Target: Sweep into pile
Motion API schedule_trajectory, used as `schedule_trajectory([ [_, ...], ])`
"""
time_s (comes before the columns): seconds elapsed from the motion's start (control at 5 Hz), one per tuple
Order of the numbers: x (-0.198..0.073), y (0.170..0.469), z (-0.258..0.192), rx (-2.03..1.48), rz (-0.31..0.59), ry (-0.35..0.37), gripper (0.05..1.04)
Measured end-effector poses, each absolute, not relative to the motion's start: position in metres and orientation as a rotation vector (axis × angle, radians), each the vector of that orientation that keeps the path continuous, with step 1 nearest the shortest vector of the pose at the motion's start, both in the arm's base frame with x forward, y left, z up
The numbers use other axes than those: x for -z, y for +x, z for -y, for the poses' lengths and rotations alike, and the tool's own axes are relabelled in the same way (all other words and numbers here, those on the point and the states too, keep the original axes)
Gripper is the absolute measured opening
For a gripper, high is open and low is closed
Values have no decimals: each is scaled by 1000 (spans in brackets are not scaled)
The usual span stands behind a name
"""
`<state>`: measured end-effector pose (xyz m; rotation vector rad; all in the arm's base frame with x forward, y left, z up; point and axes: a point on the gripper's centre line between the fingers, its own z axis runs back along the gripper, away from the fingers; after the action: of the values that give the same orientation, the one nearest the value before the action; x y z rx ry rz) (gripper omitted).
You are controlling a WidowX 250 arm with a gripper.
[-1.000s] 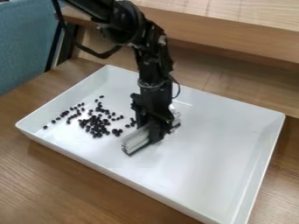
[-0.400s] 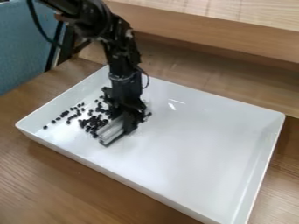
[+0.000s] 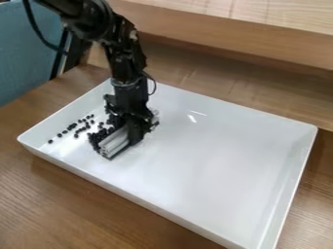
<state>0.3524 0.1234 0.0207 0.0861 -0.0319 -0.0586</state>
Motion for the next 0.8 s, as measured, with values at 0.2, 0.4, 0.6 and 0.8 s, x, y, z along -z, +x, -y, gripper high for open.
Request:
schedule_trajectory([
  [0.2, -21, 355, -134, 38, 23, 86, 399],
  [0.4, -21, 359, -145, 34, 18, 92, 399],
  [0.6, -21, 361, -149, 35, 18, 100, 399],
  [0.8, -21, 359, -155, 21, 18, 101, 399],
])
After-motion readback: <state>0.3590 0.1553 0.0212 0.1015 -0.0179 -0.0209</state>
